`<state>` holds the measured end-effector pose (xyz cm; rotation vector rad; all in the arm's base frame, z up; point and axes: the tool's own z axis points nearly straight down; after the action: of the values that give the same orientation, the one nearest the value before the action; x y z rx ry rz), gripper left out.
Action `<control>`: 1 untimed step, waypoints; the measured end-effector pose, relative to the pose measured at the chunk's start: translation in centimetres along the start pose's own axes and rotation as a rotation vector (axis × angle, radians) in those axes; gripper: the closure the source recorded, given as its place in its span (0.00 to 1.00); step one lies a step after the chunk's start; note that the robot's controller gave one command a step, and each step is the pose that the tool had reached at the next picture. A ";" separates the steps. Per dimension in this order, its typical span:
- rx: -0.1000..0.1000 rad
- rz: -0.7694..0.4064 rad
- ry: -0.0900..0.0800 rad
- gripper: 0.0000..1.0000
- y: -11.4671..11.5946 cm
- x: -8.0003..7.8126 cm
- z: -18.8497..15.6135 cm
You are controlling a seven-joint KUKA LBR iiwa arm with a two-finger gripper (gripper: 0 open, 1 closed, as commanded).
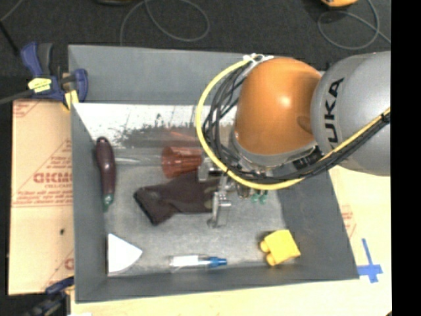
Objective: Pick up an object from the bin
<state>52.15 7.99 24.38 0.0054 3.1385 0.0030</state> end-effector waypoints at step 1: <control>-0.001 0.061 -0.008 0.00 1.2 -1.5 3.6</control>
Offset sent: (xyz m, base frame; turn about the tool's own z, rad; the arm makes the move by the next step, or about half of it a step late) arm 0.0120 0.0196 -0.1550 -0.0085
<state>53.69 9.18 20.76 0.1007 3.1288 0.0039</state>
